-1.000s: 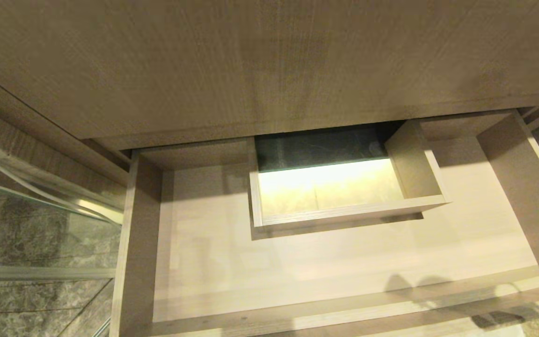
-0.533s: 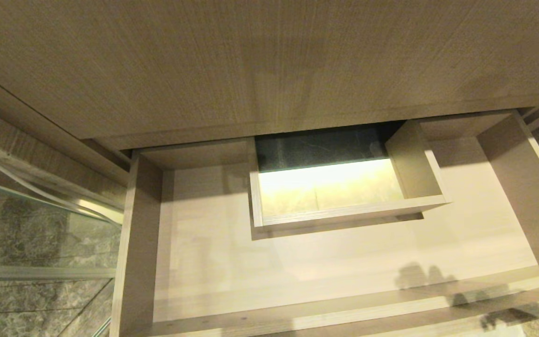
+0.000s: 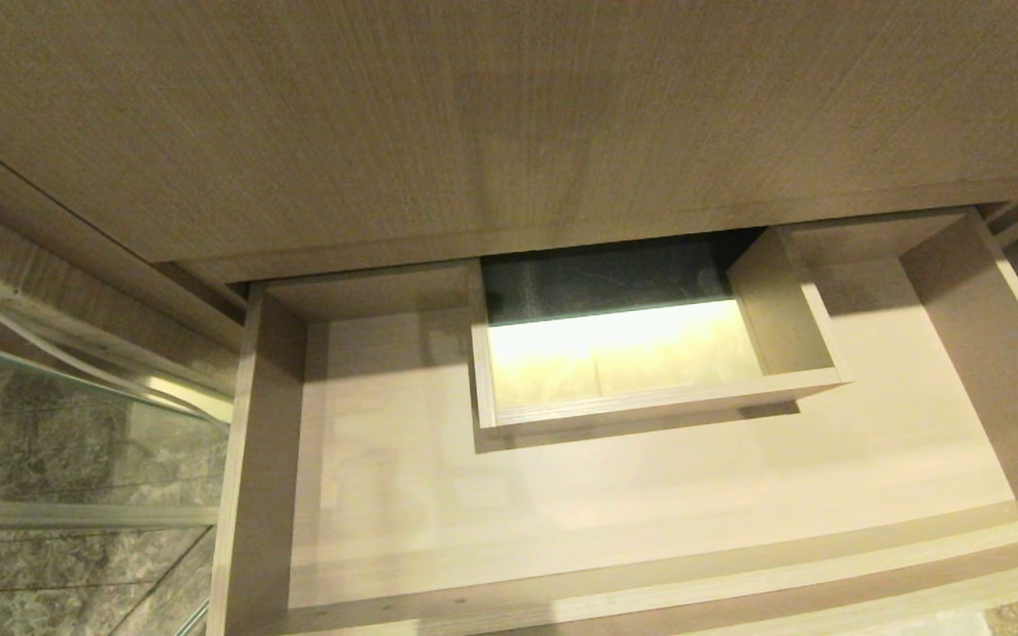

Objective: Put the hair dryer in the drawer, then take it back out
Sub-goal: Pick up the hairdryer

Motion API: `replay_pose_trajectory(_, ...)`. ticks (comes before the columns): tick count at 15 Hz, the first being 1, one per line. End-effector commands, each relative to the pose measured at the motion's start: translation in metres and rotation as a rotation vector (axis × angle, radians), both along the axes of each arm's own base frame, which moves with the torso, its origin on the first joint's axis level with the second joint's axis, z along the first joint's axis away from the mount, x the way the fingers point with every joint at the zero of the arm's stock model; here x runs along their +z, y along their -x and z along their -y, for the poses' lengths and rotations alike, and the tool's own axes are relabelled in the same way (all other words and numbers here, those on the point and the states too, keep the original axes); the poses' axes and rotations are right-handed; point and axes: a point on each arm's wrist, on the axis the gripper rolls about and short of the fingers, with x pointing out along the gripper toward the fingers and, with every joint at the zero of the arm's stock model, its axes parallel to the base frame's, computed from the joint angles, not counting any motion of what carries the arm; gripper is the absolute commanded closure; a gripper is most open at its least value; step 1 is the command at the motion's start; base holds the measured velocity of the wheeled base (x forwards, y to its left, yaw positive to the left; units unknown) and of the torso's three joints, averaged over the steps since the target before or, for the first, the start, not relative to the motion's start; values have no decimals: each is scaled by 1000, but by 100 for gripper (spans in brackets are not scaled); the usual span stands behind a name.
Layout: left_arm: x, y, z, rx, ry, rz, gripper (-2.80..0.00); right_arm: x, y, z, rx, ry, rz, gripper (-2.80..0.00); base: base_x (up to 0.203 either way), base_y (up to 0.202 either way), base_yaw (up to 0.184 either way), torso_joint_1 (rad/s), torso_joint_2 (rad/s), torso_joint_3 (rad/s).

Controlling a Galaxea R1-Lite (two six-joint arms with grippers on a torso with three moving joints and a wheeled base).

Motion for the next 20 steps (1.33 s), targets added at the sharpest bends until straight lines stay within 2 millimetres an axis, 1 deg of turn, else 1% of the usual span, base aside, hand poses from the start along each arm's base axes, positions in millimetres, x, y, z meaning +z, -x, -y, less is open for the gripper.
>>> replay_pose_trajectory(1,0,0,0,1,1,0,0,-46,23,4,-34,-87,124,0,0,0,0,0,0,0)
replay_pose_trajectory(2,0,0,0,1,1,0,0,-53,27,4,-16,-120,171,0,0,0,0,0,0,0)
replay_pose_trajectory(3,0,0,0,-1,1,-1,0,-58,31,2,60,-156,216,0,0,0,0,0,0,0)
replay_pose_trajectory(4,0,0,0,1,1,0,0,-62,32,0,174,-207,241,0,0,0,0,0,0,0)
replay_pose_trajectory(5,0,0,0,1,1,0,0,-65,31,-1,214,-260,249,0,0,0,0,0,0,0)
replay_pose_trajectory(9,0,0,0,1,1,0,0,-68,29,-4,349,-271,251,0,0,0,0,0,0,0)
replay_pose_trajectory(12,0,0,0,0,1,0,0,-66,29,-4,356,-344,283,0,0,0,0,0,0,0)
replay_pose_trajectory(14,0,0,0,-1,1,0,0,-70,27,-5,371,-319,264,0,0,0,0,0,0,0)
replay_pose_trajectory(16,0,0,0,1,1,0,0,-69,26,-5,387,-288,306,0,0,0,0,0,0,0)
replay_pose_trajectory(17,0,0,0,-1,1,0,0,-68,26,-6,396,-305,341,0,0,0,0,0,0,0)
replay_pose_trajectory(18,0,0,0,1,1,0,0,-69,25,-6,403,-391,352,0,0,0,0,0,0,0)
replay_pose_trajectory(19,0,0,0,0,1,0,0,-73,24,-6,405,-441,314,0,0,0,0,0,0,0)
replay_pose_trajectory(20,0,0,0,1,1,0,0,-79,24,-6,399,-441,260,0,0,0,0,0,0,0)
